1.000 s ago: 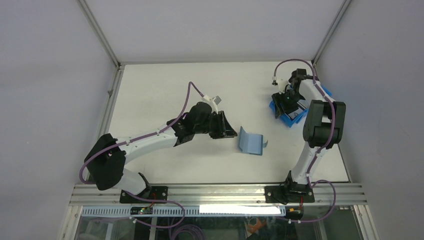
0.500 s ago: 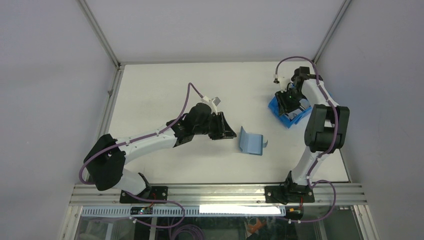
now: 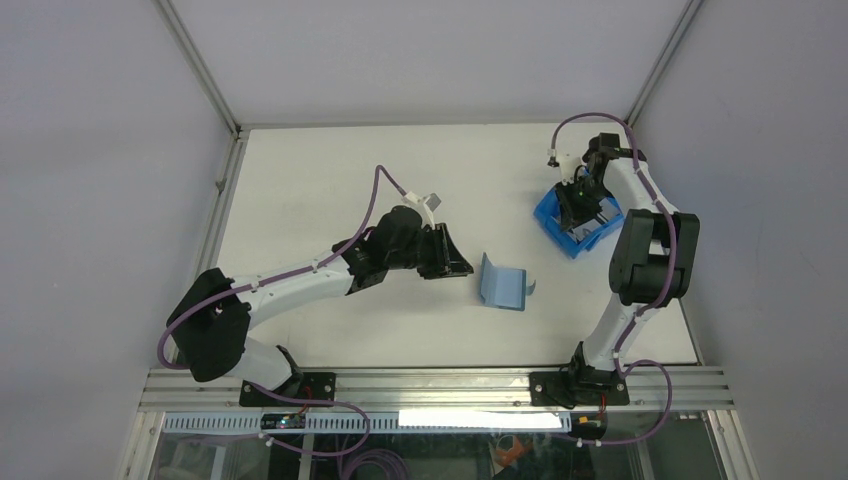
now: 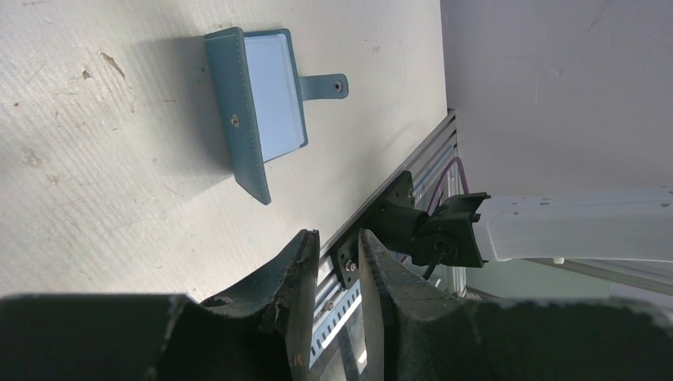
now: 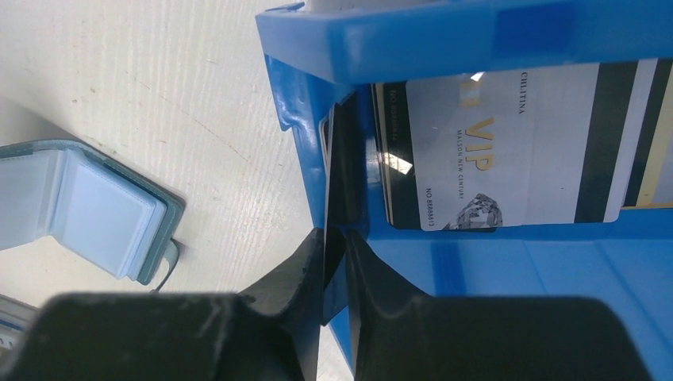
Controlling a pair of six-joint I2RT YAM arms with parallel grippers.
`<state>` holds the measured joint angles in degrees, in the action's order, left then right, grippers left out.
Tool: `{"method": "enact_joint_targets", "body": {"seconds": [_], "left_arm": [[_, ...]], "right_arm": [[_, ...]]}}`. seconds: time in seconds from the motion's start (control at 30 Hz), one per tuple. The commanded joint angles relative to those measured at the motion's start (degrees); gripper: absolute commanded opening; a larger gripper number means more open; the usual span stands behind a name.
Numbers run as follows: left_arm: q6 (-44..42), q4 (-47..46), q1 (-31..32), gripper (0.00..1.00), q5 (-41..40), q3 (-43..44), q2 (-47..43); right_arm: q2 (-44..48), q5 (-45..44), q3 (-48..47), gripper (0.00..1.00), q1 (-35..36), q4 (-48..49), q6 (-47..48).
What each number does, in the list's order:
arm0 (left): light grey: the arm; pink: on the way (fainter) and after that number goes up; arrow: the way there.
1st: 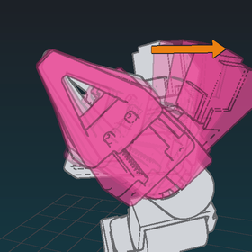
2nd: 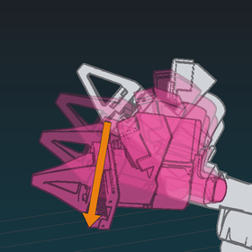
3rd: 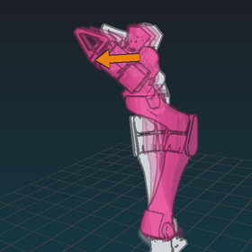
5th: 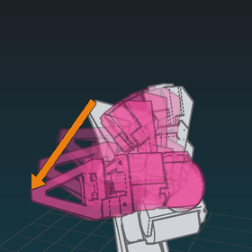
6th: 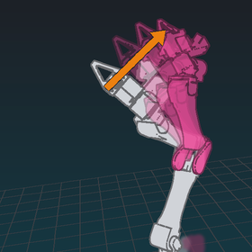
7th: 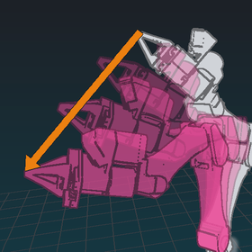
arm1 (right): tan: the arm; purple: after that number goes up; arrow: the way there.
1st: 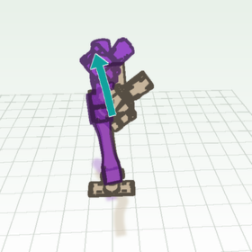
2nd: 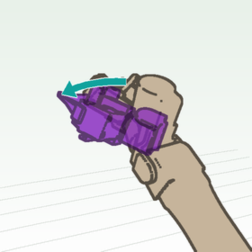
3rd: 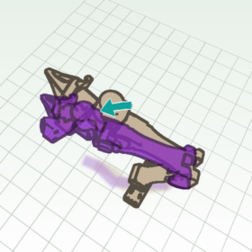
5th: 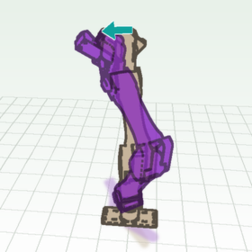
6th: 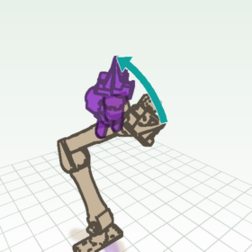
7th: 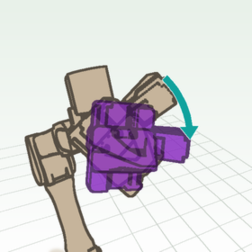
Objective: Put the credit cards into the card holder
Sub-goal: Pick up the credit card from the storage box.
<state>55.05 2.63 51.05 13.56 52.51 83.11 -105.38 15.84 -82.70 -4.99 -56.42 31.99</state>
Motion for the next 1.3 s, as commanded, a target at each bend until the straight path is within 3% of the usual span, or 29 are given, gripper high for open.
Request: {"method": "enact_joint_targets", "body": {"seconds": [0.0,0.43,0.83,1.07,1.27], "left_arm": [[0.41,-4.12,0.45,0.26,-0.36,0.0,-2.45],[0.15,-4.13,0.52,0.26,0.07,0.84,-1.81],[0.29,-4.48,0.53,0.26,0.44,0.89,-1.55],[0.24,-4.39,0.51,0.26,-0.14,-0.13,-2.78],[0.62,-4.88,0.53,0.26,-0.29,-0.42,-2.91]], "right_arm": [[2.69,0.37,-2.85,0.16,0.25,-1.03,-0.89],[2.65,-1.65,-4.84,0.0,-1.4,-0.99,0.11],[1.29,-0.83,-2.92,0.0,-1.51,0.92,-1.42],[1.85,0.79,-2.6,0.0,-1.92,4.66,-7.13],[1.65,-0.05,-5.77,0.0,-4.02,3.23,-6.41]]}}
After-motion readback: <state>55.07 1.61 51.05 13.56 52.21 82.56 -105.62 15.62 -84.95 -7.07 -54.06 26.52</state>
